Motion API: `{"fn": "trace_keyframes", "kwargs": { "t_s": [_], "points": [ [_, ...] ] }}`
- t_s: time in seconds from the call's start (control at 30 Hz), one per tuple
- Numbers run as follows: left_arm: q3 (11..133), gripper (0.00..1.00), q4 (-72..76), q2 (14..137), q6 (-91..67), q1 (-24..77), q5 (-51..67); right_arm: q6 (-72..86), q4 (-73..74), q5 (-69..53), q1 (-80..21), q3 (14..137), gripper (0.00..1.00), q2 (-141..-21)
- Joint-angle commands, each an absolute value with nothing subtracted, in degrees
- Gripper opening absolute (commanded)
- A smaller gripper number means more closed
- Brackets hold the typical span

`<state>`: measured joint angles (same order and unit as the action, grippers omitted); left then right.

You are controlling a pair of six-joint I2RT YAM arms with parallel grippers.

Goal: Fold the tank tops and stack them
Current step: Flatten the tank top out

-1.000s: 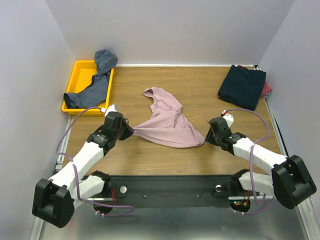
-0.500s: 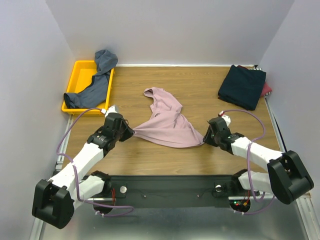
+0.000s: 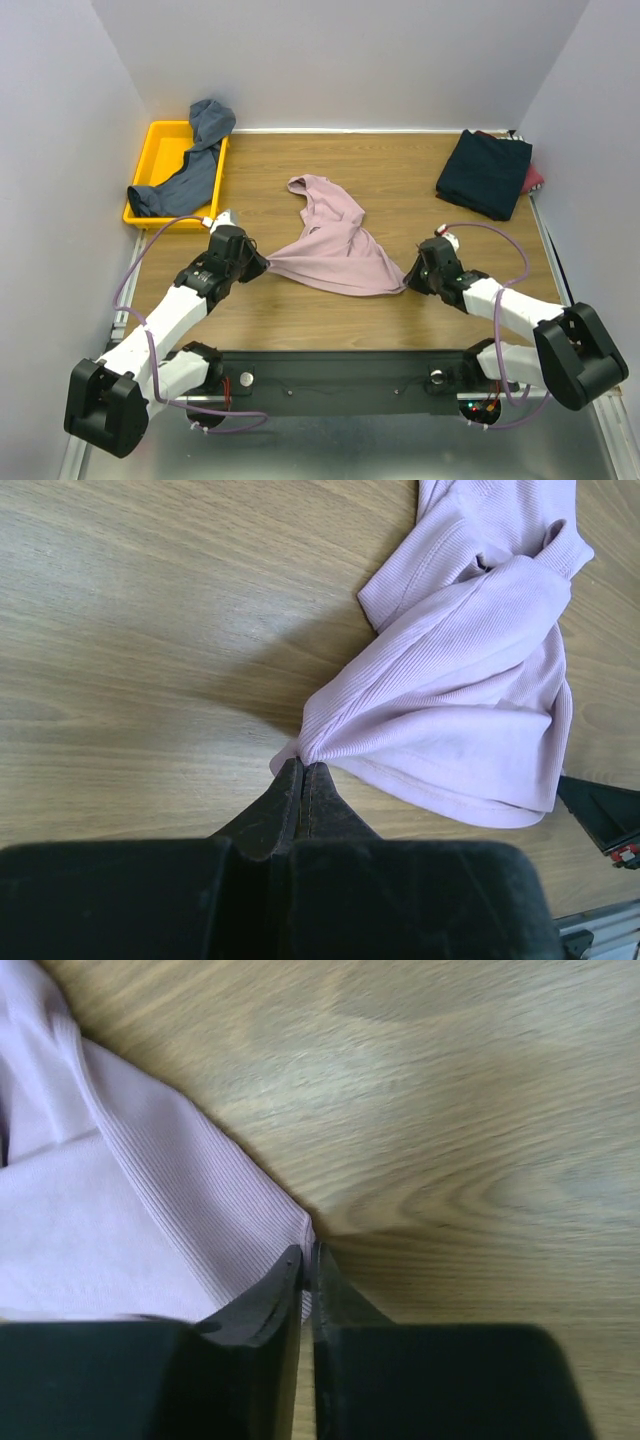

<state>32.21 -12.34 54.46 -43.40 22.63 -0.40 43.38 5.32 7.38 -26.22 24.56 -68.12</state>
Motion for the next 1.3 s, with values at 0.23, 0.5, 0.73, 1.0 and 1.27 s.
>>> {"fn": "trace_keyframes", "kwargs": {
  "t_s": [0.23, 0.5, 0.73, 1.0, 1.27],
  "points": [
    [44.5, 0.00, -10.7, 51.4, -42.6, 21.8, -0.6, 35.9, 14.8, 17.8, -23.9, 46.6, 0.00, -67.2],
    [68.3, 0.00, -7.9, 53.1, -45.0, 19.0, -2.6, 24.4, 22.5, 28.1, -22.1, 89.8, 0.00, -75.9],
    [84.7, 0.00, -3.3, 54.2, -46.5, 18.2, -7.1, 18.1, 27.2, 26.9, -22.1, 123.3, 0.00, -85.0],
    [89.7, 0.00, -1.8, 55.5, -48.9, 18.2, -6.6, 17.9, 28.3, 23.9, -22.1, 126.0, 0.00, -83.6],
    [87.1, 0.00, -0.6, 61.6, -50.6, 16.7, -7.3, 18.0, 28.3, 23.3, -22.1, 125.8, 0.01, -88.8]
  ]
}}
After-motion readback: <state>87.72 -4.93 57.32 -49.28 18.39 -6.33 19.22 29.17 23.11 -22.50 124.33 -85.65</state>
